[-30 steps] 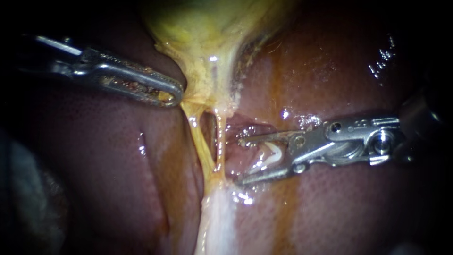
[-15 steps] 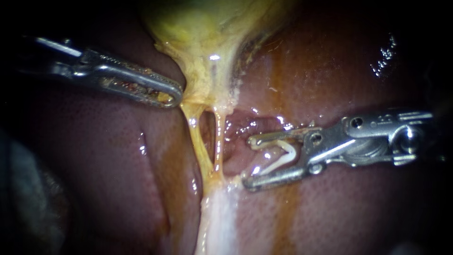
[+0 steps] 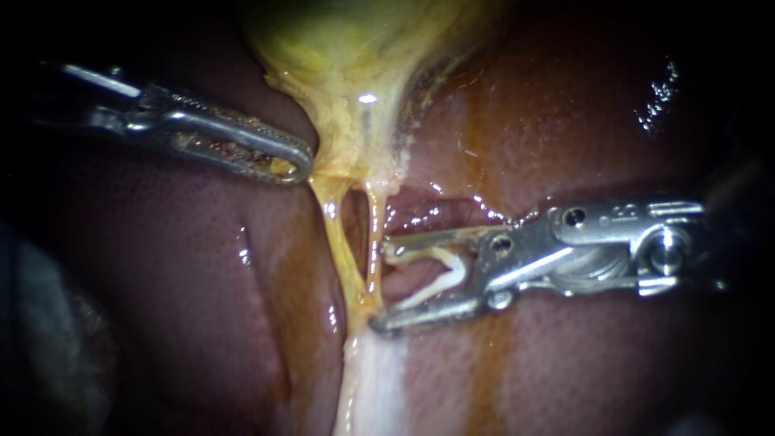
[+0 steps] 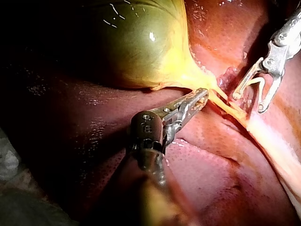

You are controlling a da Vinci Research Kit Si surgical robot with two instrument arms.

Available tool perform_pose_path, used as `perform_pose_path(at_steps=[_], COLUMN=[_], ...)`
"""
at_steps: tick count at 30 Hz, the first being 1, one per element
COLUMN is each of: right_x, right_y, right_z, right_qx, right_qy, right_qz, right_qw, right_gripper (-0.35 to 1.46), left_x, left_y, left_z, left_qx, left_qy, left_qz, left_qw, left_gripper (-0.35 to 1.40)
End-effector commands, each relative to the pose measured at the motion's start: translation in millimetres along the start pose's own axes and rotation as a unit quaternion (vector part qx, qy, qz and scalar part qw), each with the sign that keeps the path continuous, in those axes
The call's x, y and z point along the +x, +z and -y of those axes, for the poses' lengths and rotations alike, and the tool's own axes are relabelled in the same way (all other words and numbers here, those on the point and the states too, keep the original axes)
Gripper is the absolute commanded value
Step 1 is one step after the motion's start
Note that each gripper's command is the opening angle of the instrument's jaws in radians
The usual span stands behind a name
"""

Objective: Clipping first clip left tube

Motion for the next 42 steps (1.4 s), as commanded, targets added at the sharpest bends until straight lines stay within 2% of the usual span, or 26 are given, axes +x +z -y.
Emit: perform_pose_path(at_steps=[1,11,20,32,35,42], right_x=[0.1,0.0,-2.5,-4.1,-4.1,-3.4], right_y=[0.3,1.7,2.9,3.4,3.6,5.0], right_z=[-0.1,-0.6,-1.5,-2.8,-2.8,-2.7], right_qx=[0.0,0.001,0.003,0.01,0.018,0.038], right_qy=[0.0,0.017,0.027,0.032,0.031,0.028], right_qz=[-0.001,-0.006,-0.002,0.003,0.004,-0.009], right_qw=[1.0,0.9998,0.9996,0.9994,0.9993,0.9988], right_gripper=[0.44,0.44,0.45,0.45,0.45,0.44], left_x=[0.0,0.0,0.0,-0.1,-0.1,0.0], left_y=[0.0,0.0,0.0,-0.1,-0.1,0.0], left_z=[0.0,0.0,0.0,-0.2,-0.2,-0.2], left_qx=[0.0,0.0,0.0,0.0,0.0,0.0], left_qy=[0.0,0.0,0.0,0.0,0.0,0.0], left_qz=[0.0,0.0,0.0,0.0,0.0,0.0], left_qw=[1.0,1.0,1.0,1.0,1.0,1.0], left_gripper=[-0.35,-0.35,-0.35,-0.35,-0.35,-0.35])
